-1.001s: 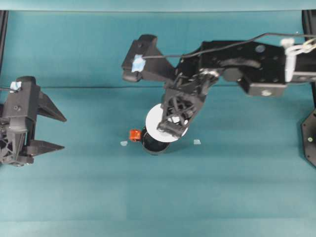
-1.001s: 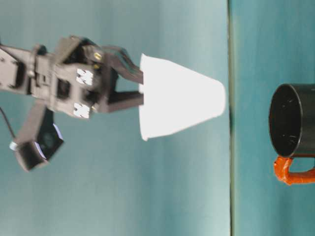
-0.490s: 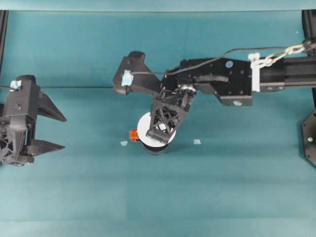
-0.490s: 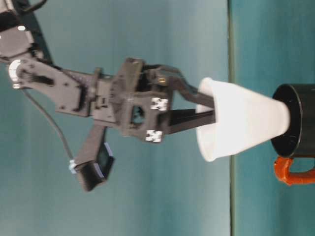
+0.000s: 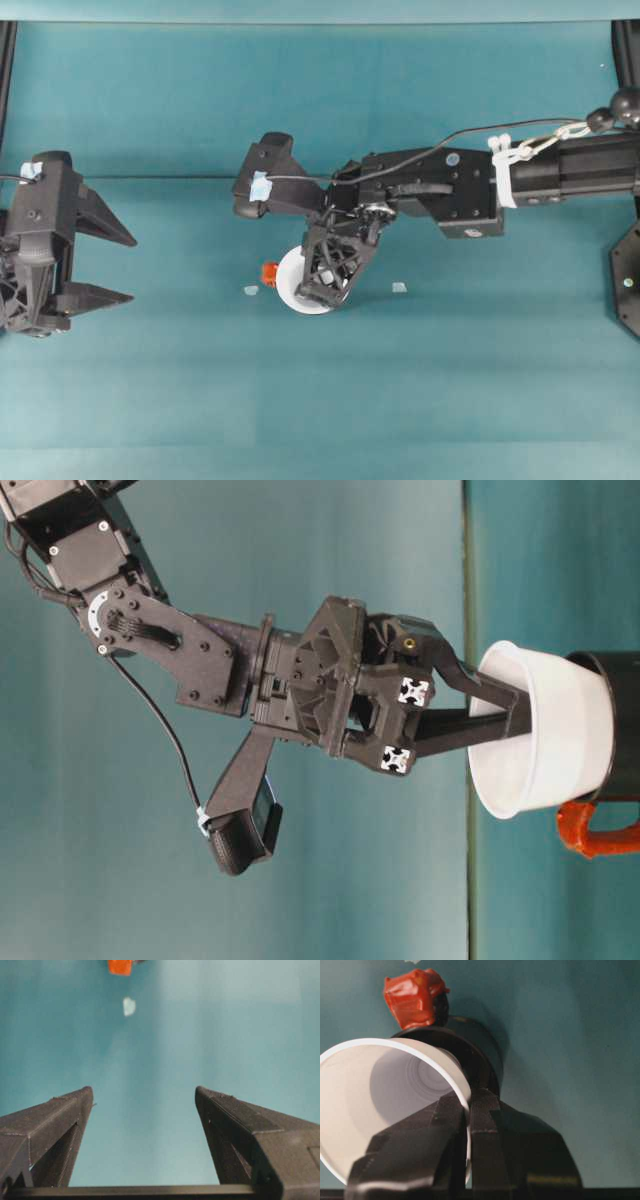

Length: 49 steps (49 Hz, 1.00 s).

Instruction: Put the paper cup into the moved red handle cup holder.

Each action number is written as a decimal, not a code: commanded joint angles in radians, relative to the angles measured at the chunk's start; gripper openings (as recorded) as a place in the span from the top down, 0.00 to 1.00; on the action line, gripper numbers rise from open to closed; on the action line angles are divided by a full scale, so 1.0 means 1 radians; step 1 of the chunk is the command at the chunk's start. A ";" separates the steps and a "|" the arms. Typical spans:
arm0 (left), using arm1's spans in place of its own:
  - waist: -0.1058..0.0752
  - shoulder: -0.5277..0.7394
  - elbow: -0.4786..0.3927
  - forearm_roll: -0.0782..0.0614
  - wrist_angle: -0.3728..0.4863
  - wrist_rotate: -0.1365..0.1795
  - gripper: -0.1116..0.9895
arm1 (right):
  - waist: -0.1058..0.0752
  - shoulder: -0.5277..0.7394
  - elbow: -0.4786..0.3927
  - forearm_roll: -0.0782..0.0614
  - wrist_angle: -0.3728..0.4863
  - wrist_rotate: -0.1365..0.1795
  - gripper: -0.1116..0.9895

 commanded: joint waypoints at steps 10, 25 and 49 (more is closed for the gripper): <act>-0.002 0.000 -0.012 0.002 -0.015 -0.003 0.08 | 0.002 -0.005 -0.011 -0.008 -0.009 -0.002 1.00; -0.003 0.000 -0.011 0.002 -0.015 -0.003 0.08 | 0.003 -0.006 -0.015 -0.008 -0.008 -0.006 0.99; -0.002 0.000 -0.011 0.002 -0.015 -0.003 0.08 | 0.003 -0.012 -0.051 -0.006 -0.005 -0.006 0.26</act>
